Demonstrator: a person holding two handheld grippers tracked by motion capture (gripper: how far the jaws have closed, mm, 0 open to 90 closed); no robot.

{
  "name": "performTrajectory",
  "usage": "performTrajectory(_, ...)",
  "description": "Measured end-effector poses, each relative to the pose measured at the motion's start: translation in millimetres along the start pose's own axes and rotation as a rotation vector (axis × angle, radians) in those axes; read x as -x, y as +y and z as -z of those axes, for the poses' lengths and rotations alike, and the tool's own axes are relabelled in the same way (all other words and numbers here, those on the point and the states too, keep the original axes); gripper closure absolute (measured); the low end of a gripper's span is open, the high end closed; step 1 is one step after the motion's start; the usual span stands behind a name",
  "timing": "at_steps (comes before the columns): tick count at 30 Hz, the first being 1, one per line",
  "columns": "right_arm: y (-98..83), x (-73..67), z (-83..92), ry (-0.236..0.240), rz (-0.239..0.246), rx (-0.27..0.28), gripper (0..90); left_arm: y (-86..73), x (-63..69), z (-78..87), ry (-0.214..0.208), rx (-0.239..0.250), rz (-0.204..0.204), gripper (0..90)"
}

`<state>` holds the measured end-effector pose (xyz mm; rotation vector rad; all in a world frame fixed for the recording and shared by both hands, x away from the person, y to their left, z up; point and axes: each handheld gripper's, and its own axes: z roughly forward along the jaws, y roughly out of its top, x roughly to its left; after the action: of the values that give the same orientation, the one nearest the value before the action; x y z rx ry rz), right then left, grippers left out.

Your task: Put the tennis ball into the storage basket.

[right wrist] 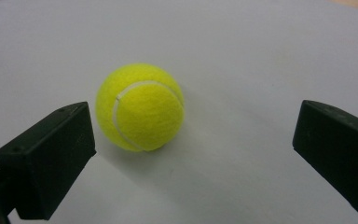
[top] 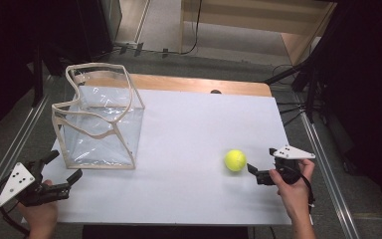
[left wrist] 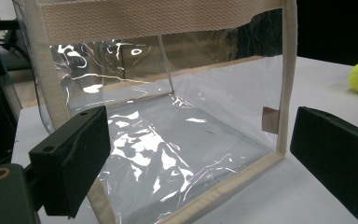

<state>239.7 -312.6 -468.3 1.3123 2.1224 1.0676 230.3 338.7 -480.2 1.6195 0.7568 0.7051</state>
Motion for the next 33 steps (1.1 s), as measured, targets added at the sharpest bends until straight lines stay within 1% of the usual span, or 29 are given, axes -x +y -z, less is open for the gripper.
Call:
performTrajectory(1,0.0,0.0,0.0,0.0,0.0,0.0,0.0,0.0,0.0,-0.1,0.0,0.0,0.0,5.3)
performTrajectory(2,3.0,-1.1,-2.7,0.011,0.008,-0.02,0.0,0.0,0.1,-0.1,0.0,0.0,0.0,5.3)
performTrajectory(4,4.0,-1.6,-3.5,0.013,0.006,-0.028,0.0,0.0,0.1,-0.1,0.0,0.0,-0.001,5.3)
performTrajectory(11,10.2,-5.1,-15.0,0.038,0.027,-0.09,0.0,0.1,0.1,-0.1,-0.001,0.0,0.0,5.3)
performTrajectory(13,11.2,-6.4,-18.3,0.036,0.033,-0.103,0.0,0.1,0.0,-0.1,-0.001,0.001,0.0,5.3)
performTrajectory(15,12.6,-8.7,-21.7,0.052,0.041,-0.119,0.0,0.1,-0.1,-0.2,-0.001,0.0,0.0,5.3)
performTrajectory(19,16.1,-12.0,-27.0,0.065,0.056,-0.144,0.0,0.0,0.2,-0.3,-0.001,0.0,0.001,5.3)
performTrajectory(20,17.2,-12.3,-29.1,0.067,0.072,-0.148,0.0,0.0,0.2,-0.2,-0.001,0.0,0.001,5.3)
performTrajectory(21,17.8,-12.7,-30.0,0.07,0.074,-0.154,0.0,0.1,0.2,-0.2,-0.001,0.0,0.001,5.3)
performTrajectory(22,19.3,-14.2,-32.7,0.069,0.074,-0.168,0.0,0.1,0.2,-0.2,-0.001,0.001,0.001,5.3)
performTrajectory(23,19.3,-14.2,-32.7,0.069,0.074,-0.168,0.0,0.0,0.1,-0.2,-0.001,0.001,0.001,5.3)
performTrajectory(24,21.0,-14.9,-34.1,0.079,0.074,-0.182,0.0,0.1,0.1,-0.1,-0.002,0.0,0.001,5.3)
performTrajectory(26,21.4,-15.7,-34.8,0.076,0.071,-0.184,0.0,0.0,0.2,0.0,-0.003,0.001,0.0,5.3)
performTrajectory(27,22.5,-16.2,-36.8,0.08,0.077,-0.197,0.0,0.1,0.2,-0.1,-0.002,0.001,0.0,5.3)
performTrajectory(29,22.8,-16.2,-38.3,0.081,0.082,-0.201,0.0,0.1,0.2,-0.1,-0.002,0.001,0.001,5.3)
performTrajectory(30,23.0,-17.1,-39.1,0.088,0.076,-0.213,0.0,0.1,0.2,-0.1,-0.002,0.001,0.001,5.3)
performTrajectory(31,23.2,-17.2,-40.7,0.083,0.085,-0.214,0.0,0.1,0.2,-0.1,-0.002,0.001,0.001,5.3)
performTrajectory(33,23.8,-18.7,-42.5,0.088,0.084,-0.233,0.0,0.1,0.1,-0.1,-0.003,0.001,0.001,5.3)
